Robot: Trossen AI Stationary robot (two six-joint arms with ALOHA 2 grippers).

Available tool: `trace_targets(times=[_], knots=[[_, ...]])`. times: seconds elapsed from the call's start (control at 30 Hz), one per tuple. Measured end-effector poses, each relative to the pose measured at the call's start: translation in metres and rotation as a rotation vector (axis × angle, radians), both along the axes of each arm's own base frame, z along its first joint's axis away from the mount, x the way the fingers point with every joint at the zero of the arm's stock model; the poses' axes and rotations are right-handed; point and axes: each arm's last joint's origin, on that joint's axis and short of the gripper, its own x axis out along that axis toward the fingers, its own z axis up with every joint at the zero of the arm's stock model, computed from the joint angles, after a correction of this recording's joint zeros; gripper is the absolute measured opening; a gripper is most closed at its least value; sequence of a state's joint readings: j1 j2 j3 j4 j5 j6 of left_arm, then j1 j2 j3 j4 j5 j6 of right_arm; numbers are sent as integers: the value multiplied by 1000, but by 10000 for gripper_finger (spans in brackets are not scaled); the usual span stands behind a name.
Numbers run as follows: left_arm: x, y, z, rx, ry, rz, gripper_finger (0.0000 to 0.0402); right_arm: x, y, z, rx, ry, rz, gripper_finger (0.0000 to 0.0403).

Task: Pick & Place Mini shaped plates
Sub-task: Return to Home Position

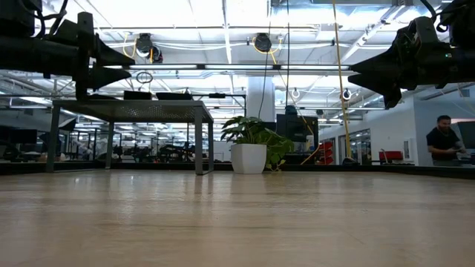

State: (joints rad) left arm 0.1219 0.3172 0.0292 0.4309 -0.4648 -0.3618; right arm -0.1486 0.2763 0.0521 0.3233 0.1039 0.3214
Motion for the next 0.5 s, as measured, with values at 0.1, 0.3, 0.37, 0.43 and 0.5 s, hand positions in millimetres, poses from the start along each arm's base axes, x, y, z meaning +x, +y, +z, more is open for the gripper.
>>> trace_targets(times=[0.1, 0.3, 0.37, 0.43, 0.5], knots=[[0, 0, 0, -2, 3, 1, 173, 0, 0, 0, 0, 0, 0, 134], [0, 0, -1, -6, 5, 1, 173, 0, 0, 0, 0, 0, 0, 134], [0, 0, -1, -6, 5, 1, 173, 0, 0, 0, 0, 0, 0, 134], [0, 0, -1, -7, 5, 1, 173, 0, 0, 0, 0, 0, 0, 134], [0, 0, -1, -7, 6, 1, 173, 0, 0, 0, 0, 0, 0, 134]])
